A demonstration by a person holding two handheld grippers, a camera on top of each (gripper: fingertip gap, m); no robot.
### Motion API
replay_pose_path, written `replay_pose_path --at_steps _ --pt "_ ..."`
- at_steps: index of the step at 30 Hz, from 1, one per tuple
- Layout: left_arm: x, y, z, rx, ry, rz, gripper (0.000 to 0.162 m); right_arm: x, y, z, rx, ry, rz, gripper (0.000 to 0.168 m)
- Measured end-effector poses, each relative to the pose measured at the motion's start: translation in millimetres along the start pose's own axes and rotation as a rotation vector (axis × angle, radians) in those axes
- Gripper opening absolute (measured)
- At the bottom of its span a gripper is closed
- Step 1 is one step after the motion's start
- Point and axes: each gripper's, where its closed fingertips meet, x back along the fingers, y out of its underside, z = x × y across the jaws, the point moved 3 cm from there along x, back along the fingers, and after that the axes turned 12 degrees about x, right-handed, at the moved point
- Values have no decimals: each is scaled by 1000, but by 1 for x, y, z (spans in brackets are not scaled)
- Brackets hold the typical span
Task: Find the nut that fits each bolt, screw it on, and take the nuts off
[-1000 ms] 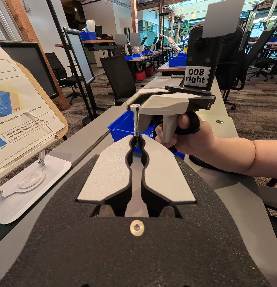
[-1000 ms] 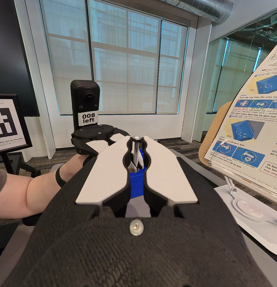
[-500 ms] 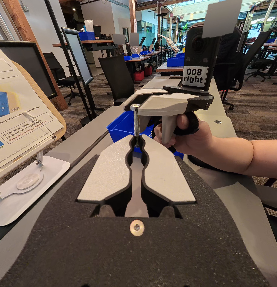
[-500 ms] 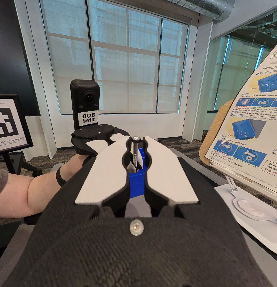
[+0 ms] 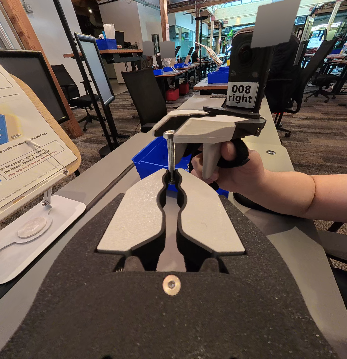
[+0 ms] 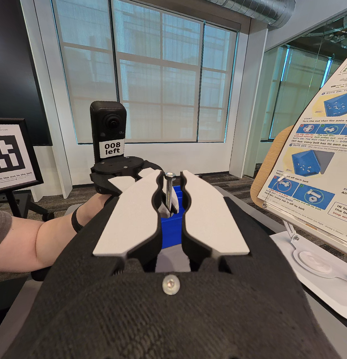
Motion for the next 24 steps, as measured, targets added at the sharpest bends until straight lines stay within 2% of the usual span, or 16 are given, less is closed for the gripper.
replay_pose_path --at_steps 7,12,15,19,24 --pt "1 -1 0 7 6 6 5 1 -3 0 7 1 14 21" --pt "2 -2 1 28 35 11 5 6 -13 1 20 -2 58 34" --pt "4 -5 6 48 104 32 5 11 -23 1 -9 -88 86 43" --pt "7 -8 12 33 146 39 5 18 -33 -6 -115 -304 110 46" --pt "9 -11 22 11 191 40 5 17 -27 -3 -166 -333 103 46"
